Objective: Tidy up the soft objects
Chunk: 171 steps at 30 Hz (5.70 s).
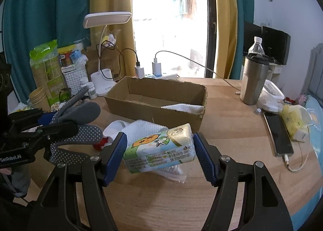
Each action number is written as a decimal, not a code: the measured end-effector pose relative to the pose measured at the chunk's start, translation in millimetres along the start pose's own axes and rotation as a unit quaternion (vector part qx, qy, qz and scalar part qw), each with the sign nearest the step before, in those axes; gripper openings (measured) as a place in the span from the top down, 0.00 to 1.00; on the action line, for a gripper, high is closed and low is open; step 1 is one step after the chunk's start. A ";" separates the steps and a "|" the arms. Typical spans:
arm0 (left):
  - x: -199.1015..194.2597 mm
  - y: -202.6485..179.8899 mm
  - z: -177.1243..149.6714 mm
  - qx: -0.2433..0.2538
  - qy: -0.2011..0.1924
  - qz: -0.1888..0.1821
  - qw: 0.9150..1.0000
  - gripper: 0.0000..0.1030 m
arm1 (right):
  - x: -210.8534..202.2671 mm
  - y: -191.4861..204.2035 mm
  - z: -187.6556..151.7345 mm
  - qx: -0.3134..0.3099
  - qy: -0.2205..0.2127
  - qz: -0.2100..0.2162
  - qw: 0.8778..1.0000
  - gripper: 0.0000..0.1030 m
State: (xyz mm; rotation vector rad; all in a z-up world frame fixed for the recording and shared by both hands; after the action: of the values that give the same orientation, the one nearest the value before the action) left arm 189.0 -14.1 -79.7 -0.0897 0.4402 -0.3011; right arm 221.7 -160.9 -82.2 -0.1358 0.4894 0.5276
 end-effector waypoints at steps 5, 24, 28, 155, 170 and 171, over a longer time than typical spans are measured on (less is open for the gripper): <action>4.4 14.1 9.4 -0.010 -0.004 0.018 1.000 0.66 | 8.8 -2.6 7.8 0.001 0.000 0.002 1.000 0.31; 30.3 50.4 38.4 -0.021 -0.013 0.057 0.998 0.65 | 42.3 -14.2 38.4 0.003 -0.010 0.013 1.000 0.31; 39.1 57.9 43.5 -0.022 -0.013 0.062 0.998 0.64 | 50.8 -17.5 42.1 0.004 -0.009 0.015 1.000 0.31; 34.7 143.1 -26.1 -0.105 0.024 0.108 0.988 0.26 | 137.7 60.0 -9.4 -0.028 0.121 0.036 0.992 0.19; 33.3 144.1 -28.3 -0.105 0.027 0.106 0.988 0.26 | 152.4 66.4 -20.6 -0.041 0.144 0.032 0.988 0.75; 32.8 143.6 -28.1 -0.105 0.026 0.106 0.988 0.26 | 151.3 66.4 -19.4 -0.042 0.141 0.031 0.989 0.77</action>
State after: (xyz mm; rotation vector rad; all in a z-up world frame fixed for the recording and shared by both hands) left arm 243.5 112.0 -140.0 -0.2386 0.5288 -0.0470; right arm 293.4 -40.7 -172.0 -0.2792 0.7493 0.5926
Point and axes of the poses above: each gripper's, at about its wrist camera, not at the fingertips, and x roughly the way its jaws point, y to its left, z to its top, the point moved 7 cm from there along x, roughly the way its jaws point, and after that the axes turned 4 degrees about -y, right-handed, at the moved point
